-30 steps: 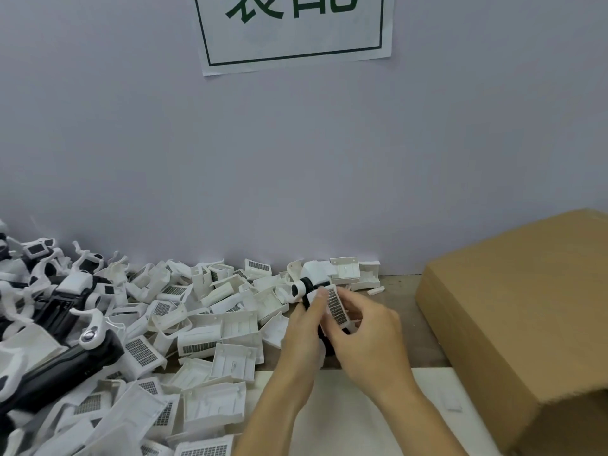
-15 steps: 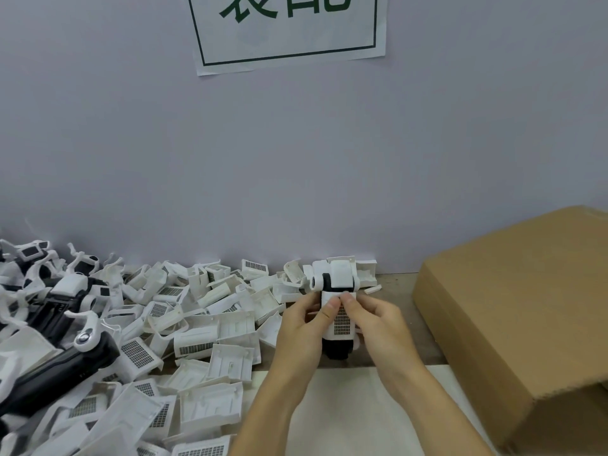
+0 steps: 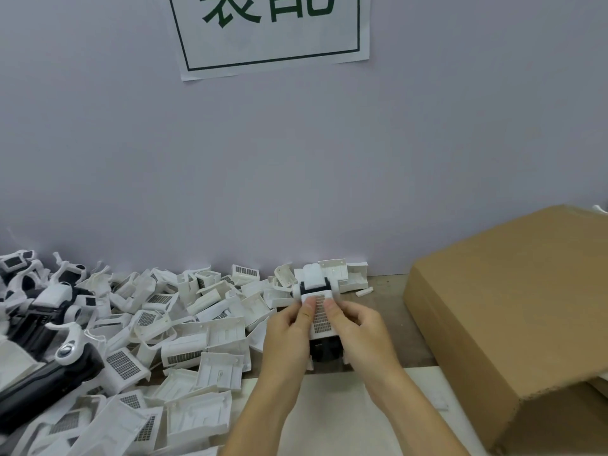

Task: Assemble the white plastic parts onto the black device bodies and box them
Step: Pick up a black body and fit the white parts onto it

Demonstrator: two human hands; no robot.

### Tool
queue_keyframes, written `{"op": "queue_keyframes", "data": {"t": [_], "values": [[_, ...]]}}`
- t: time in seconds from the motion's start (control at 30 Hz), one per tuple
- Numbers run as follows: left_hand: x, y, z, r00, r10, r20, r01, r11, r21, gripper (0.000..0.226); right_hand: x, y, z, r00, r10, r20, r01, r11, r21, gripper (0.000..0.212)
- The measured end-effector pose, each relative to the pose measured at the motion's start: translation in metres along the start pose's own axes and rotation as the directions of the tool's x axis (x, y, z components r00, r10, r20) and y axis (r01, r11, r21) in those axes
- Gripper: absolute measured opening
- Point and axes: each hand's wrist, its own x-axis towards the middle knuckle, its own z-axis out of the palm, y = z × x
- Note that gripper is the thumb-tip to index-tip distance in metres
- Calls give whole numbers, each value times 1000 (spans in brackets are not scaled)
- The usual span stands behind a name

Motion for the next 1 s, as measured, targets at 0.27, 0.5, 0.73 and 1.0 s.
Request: {"op": "queue_keyframes", "data": {"t": [0.27, 0.5, 0.73, 1.0], "values": [[-1, -1, -1, 999, -32, 31, 29, 995, 90, 23, 2, 2, 0, 998, -32, -61, 26, 996, -91, 25], [-3, 3, 1, 999, 25, 26, -27, 997, 74, 17, 2, 2, 4, 993, -81, -84, 73, 994, -85, 31], [-1, 3, -3, 997, 34, -67, -34, 999, 10, 15, 0, 3, 8, 982, -172, -76, 159, 975, -155, 21], [0, 8, 0, 995, -94, 39, 100, 972, -214, 33, 0, 6, 5, 960, -278, -28, 232, 848, -476, 19]]}}
